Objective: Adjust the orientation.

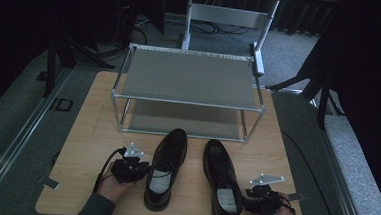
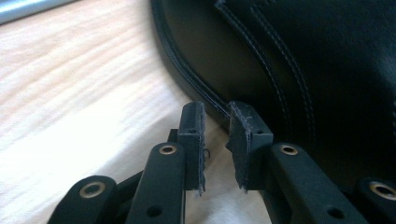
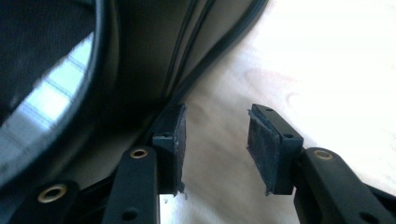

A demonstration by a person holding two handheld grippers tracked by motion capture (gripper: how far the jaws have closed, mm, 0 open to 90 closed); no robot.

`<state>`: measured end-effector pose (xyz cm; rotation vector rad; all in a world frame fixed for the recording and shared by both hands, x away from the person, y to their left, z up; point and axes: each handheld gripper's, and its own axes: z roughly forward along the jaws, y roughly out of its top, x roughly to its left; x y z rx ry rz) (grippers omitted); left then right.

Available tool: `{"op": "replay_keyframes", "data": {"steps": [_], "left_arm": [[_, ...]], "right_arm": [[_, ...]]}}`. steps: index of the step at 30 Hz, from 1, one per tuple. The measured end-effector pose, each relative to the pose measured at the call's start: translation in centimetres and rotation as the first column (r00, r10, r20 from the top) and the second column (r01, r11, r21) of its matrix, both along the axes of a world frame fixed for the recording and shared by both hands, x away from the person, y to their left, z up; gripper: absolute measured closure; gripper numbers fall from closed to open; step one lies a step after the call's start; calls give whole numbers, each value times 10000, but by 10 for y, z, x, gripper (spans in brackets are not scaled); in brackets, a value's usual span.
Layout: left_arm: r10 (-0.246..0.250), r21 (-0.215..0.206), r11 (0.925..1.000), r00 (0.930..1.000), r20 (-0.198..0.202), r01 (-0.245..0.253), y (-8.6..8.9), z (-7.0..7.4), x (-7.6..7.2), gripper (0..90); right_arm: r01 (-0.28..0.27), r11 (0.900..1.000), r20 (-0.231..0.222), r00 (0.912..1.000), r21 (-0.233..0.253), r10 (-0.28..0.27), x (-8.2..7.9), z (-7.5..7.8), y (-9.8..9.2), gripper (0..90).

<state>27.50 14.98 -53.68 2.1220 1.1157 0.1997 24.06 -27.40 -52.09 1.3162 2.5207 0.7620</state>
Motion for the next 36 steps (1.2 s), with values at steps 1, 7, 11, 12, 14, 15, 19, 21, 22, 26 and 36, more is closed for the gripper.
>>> {"op": "replay_keyframes", "data": {"steps": [1,7,11,12,14,15,19,21,22,26,36], "left_arm": [[-85,-44,10000,10000,-10,85,-1,0,-1,753],[-462,-89,9989,9989,-17,462,-9,-1,-8,754],[-612,-137,9980,9981,-36,612,-12,-2,-13,754],[-667,-133,9977,9978,-47,666,-13,-2,-14,755],[-812,-109,9966,9967,-67,811,-17,-2,-16,755],[-848,-79,9964,9964,-42,847,-18,-2,-17,756],[-916,-116,9957,9958,-64,915,-20,-3,-19,760],[-965,-169,9952,9953,-86,963,-21,-3,-19,761],[-987,-209,9949,9951,-96,985,-23,-3,-19,763],[-1321,-213,9910,9912,-80,1319,-31,-3,-22,763],[-1850,-213,9826,9826,-169,1847,-42,-4,-27,727]], "right_arm": [[10,10000,-21,10000,26,-10,2,0,1,568],[360,9991,54,9993,227,-361,11,-3,8,572],[419,9986,41,9991,322,-420,16,-3,12,574],[394,9985,23,9992,375,-396,18,-4,13,574],[398,9983,42,9992,433,-401,21,-4,17,574],[373,9983,60,9993,452,-376,23,-5,19,573],[429,9974,109,9990,581,-437,30,-6,26,573],[489,9970,133,9987,607,-498,33,-6,28,575],[494,9968,108,9987,621,-501,34,-6,29,575],[429,9968,142,9989,668,-439,39,-5,37,577],[299,9982,202,9993,512,-309,41,-5,43,583]]}}
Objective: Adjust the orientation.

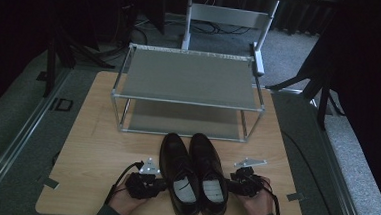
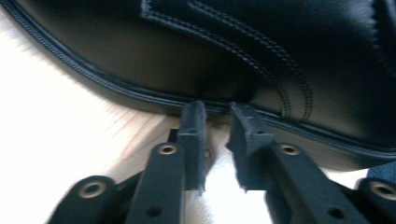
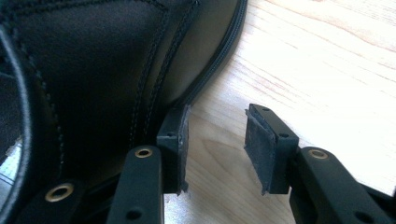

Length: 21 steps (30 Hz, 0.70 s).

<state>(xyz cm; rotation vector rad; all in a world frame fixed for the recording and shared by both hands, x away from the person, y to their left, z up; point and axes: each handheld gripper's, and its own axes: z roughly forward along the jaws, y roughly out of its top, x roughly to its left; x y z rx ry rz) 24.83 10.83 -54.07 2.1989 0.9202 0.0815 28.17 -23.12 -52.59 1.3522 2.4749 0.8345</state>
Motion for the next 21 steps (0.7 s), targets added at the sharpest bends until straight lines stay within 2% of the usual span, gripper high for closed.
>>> {"op": "replay_keyframes", "data": {"steps": [2,5,9,11,13,14,15,16,19,21], "left_arm": [[-188,-10,9998,9997,-144,188,1,0,1,635],[-95,195,9998,9999,129,93,4,5,3,603],[750,-217,9970,9958,530,-740,19,16,12,564],[1209,-409,9921,9901,707,-1182,27,21,19,556],[1543,-410,9876,9850,772,-1515,33,22,25,547],[1543,-410,9876,9850,772,-1515,33,22,25,537],[1728,-331,9848,9821,747,-1707,36,20,31,524],[1819,-329,9831,9805,744,-1799,36,18,34,520],[1841,-368,9826,9810,606,-1822,36,14,38,494],[1745,-395,9841,9839,381,-1730,33,7,42,477]], "right_arm": [[32,10000,69,10000,-43,-32,0,1,-1,567],[132,9996,337,9993,250,-141,-4,9,-7,530],[-55,9963,1058,9944,859,-36,-15,33,-13,505],[-274,9941,1403,9900,1045,126,-21,42,-12,491],[-629,9914,1751,9836,1144,422,-27,52,-7,479],[-629,9914,1751,9836,1144,422,-27,52,-7,479],[-1023,9861,1800,9806,1306,779,-30,56,-2,453],[-1179,9837,1846,9785,1357,918,-31,56,0,448],[-1479,9812,1857,9748,1239,1235,-33,56,7,422],[-1738,9808,1693,9730,888,1570,-31,51,18,417]]}}
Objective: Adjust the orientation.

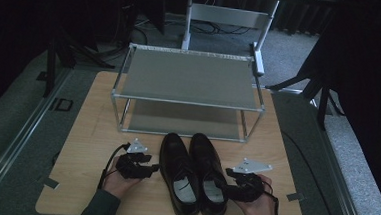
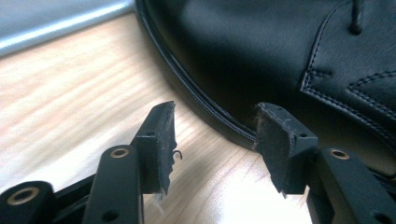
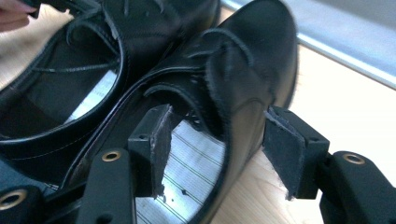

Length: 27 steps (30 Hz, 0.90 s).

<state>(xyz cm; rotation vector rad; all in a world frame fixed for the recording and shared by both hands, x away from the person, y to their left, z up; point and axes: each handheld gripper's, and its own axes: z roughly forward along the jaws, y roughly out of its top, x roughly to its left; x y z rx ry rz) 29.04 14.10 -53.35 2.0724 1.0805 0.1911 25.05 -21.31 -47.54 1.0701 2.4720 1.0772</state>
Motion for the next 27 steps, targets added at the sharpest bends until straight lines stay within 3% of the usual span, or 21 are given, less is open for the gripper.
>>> {"op": "replay_keyframes", "data": {"steps": [4,7,12,15,22,27], "left_arm": [[-275,-374,9990,9992,-288,264,-4,-5,3,451],[-366,-509,9981,9985,-399,346,-4,-6,5,460],[-630,-700,9958,9967,-519,593,-5,-7,4,485],[-685,-716,9953,9962,-531,646,-5,-7,3,504],[-1005,-1025,9903,9929,-636,936,-7,-8,0,579],[-1418,-1391,9817,9869,-776,1301,-9,-8,-6,658]], "right_arm": [[13,9988,-24,10000,-484,-15,8,-8,12,447],[261,9959,278,9993,-869,-238,12,-12,16,511],[503,9957,549,9974,-777,-461,14,-13,18,592],[664,9931,1181,9915,-962,-548,11,-10,22,672],[935,9919,2115,9746,-865,-734,13,-9,28,712],[809,9917,2181,9742,-997,-576,13,-11,28,715]]}}
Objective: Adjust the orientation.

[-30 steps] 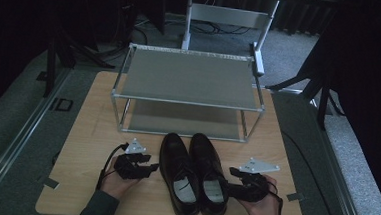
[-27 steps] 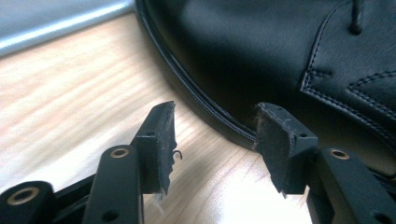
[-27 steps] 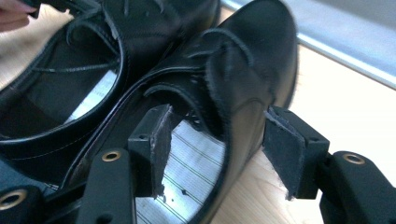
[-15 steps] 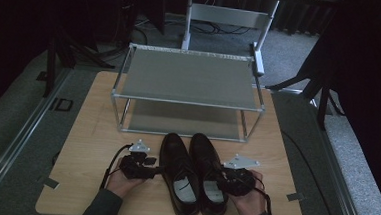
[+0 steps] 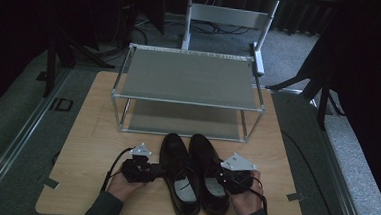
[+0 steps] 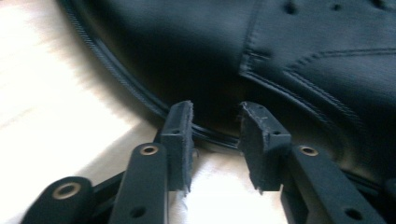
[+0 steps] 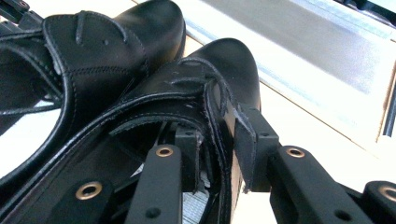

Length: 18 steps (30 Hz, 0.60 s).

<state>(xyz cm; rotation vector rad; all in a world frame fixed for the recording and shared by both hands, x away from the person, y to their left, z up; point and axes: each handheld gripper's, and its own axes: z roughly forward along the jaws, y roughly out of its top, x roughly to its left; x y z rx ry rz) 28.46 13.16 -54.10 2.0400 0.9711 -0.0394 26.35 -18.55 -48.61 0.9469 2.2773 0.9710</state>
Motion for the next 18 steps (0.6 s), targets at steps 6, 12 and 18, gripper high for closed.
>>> {"op": "replay_keyframes", "data": {"steps": [6,12,18], "left_arm": [[-419,-183,9990,9991,-101,417,-6,0,-8,695],[-1162,122,9932,9932,8,1162,-21,4,-16,698],[-1671,543,9847,9858,189,1658,-43,6,-28,584]], "right_arm": [[-293,9990,-474,9984,330,309,0,-4,-7,653],[-125,9998,-520,9986,179,134,2,-3,-13,665],[61,9993,-759,9971,356,-34,10,-1,-30,661]]}}
